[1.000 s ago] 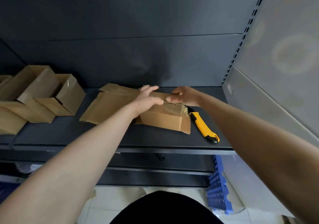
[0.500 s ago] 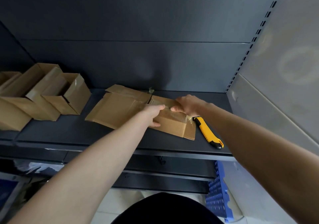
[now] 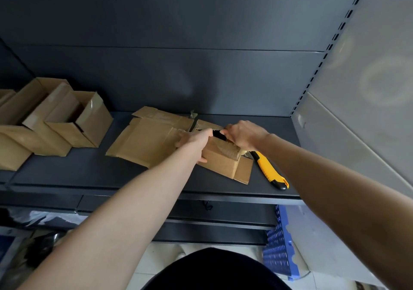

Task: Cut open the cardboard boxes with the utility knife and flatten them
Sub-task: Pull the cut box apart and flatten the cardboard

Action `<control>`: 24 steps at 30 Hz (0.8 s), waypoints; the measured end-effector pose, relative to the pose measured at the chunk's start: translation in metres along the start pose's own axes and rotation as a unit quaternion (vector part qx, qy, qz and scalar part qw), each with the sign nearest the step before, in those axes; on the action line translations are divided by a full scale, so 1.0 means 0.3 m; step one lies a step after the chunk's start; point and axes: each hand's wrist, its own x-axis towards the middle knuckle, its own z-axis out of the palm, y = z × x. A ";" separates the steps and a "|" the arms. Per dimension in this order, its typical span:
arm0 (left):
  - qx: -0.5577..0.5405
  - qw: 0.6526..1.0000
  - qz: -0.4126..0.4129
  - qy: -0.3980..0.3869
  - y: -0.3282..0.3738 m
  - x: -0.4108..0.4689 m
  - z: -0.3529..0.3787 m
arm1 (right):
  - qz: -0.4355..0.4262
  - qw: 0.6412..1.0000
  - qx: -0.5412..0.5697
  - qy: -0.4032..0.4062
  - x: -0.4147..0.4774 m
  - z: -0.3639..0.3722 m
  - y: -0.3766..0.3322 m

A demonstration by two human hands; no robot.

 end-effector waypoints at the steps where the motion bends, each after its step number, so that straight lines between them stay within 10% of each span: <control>1: 0.001 1.000 0.002 0.004 0.001 0.001 0.001 | 0.007 1.000 0.009 -0.005 0.001 0.000 -0.001; 18: -0.156 0.977 0.050 -0.137 0.034 -0.086 -0.080 | 0.097 0.990 0.100 -0.023 -0.012 -0.064 0.021; 24: 0.035 0.992 0.109 -0.044 0.037 -0.066 -0.073 | 0.093 0.987 0.127 -0.035 -0.003 -0.045 -0.001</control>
